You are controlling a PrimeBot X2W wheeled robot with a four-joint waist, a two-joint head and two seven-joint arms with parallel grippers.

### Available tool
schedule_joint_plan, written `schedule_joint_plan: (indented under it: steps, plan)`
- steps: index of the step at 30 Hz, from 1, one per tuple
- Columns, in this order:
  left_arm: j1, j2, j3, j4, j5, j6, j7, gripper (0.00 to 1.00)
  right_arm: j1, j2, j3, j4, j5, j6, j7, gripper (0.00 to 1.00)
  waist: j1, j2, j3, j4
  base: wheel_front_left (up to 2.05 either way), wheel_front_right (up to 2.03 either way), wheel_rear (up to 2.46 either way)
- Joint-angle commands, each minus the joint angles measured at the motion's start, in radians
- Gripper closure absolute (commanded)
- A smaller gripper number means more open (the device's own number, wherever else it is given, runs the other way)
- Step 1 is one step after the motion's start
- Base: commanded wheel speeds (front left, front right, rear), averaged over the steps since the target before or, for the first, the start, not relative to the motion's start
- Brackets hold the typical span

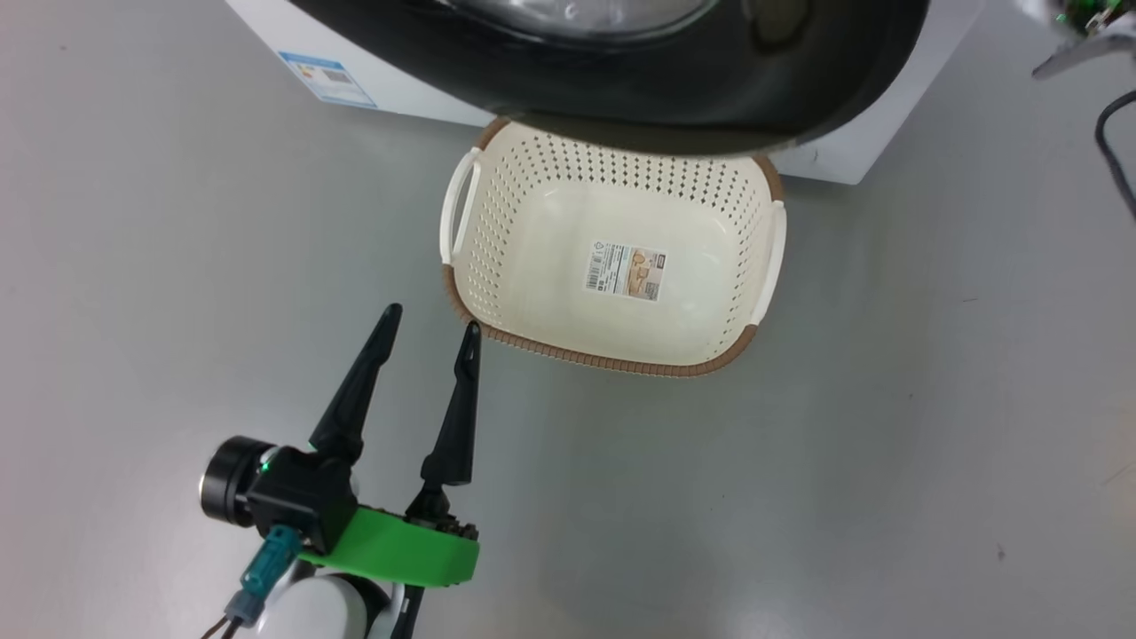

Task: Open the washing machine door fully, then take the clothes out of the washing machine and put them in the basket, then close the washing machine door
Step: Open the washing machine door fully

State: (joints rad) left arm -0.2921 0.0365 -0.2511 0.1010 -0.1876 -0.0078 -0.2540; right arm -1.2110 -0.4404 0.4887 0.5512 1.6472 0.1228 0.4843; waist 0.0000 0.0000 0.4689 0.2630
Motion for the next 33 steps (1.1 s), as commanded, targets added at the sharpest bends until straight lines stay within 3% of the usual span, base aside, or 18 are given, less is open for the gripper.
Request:
schedule_joint_plan:
  steps: [1, 21, 33]
  plan:
    - [0.003, 0.014, 0.034, -0.021, 0.002, 0.009, -0.008, 0.00, 0.037, 0.031, 0.012, -0.042, 0.010, 0.008, 0.016, 1.00, 0.0000, 0.0000, -0.011, -0.008, 0.00, 0.00, 0.00]
    - [0.041, 0.014, 0.055, -0.014, 0.022, 0.001, -0.008, 0.00, 0.232, 0.074, 0.013, -0.203, -0.004, 0.008, 0.109, 1.00, 0.0000, 0.0000, -0.088, -0.029, 0.00, 0.00, 0.00]
    - [0.051, 0.014, 0.069, -0.010, 0.022, -0.023, -0.008, 0.00, 0.281, 0.070, -0.027, -0.207, -0.070, 0.008, 0.032, 1.00, 0.0000, 0.0000, -0.118, -0.031, 0.00, 0.00, 0.00]
